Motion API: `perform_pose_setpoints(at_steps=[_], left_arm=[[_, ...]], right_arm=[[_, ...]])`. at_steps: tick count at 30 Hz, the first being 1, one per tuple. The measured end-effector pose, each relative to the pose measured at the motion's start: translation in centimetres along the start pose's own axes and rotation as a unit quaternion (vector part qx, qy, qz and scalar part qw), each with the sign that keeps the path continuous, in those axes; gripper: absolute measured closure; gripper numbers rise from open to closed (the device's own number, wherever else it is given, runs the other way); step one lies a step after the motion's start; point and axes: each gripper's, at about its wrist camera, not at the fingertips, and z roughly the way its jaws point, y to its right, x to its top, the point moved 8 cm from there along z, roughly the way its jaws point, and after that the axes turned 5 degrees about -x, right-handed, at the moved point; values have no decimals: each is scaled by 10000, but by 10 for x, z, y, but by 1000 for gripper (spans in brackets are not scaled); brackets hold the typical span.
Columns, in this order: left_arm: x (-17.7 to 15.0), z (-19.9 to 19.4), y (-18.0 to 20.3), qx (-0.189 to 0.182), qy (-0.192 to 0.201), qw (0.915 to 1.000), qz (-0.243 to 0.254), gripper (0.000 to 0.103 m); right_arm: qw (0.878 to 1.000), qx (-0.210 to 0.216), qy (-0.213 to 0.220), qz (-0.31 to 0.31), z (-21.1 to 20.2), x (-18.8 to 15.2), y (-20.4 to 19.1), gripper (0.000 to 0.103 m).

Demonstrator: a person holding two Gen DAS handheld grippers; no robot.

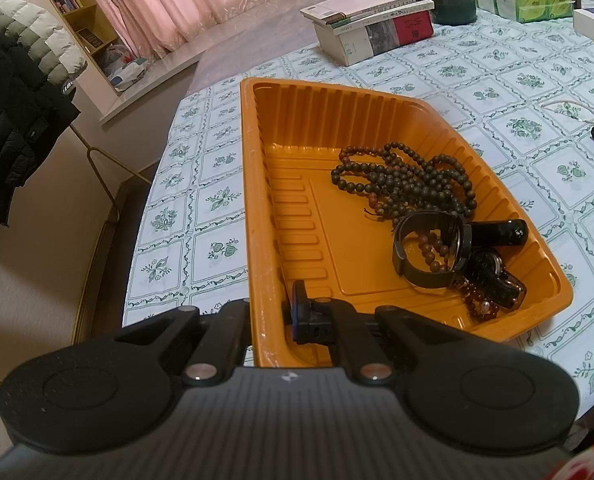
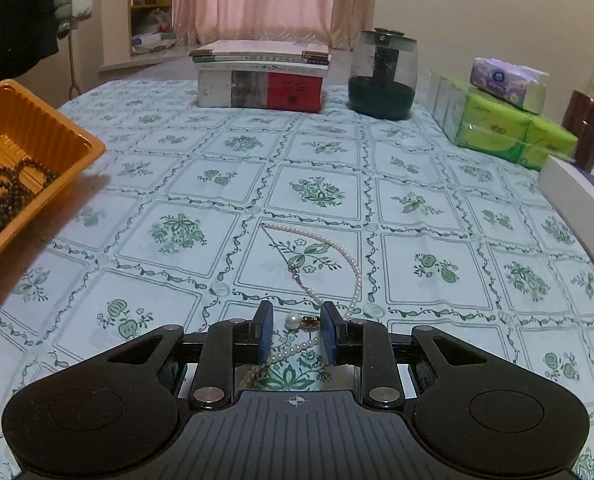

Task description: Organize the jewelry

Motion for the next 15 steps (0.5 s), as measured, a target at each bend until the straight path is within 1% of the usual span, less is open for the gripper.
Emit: perform_pose_setpoints(at_steps=[4,5,8,12,15], left_arm=[[0,0,0,1,-1,10000,-1,100],[0,0,0,3,2,10000,1,100],[0,1,-1,5,5,10000,4,99],[0,0,0,1,5,10000,4,100],[-1,1,0,2,15,10000,3,100]], right_arm=[[9999,-32,16,-150,2,0,-3,77],[9998,-39,18,-180,1,0,-3,84],[9995,-67,77,-284,-2,1,-7,84],[9983,-23,279,-511,-15,7,-22,84],[9967,208,447,-646,-30,17,-43,84]])
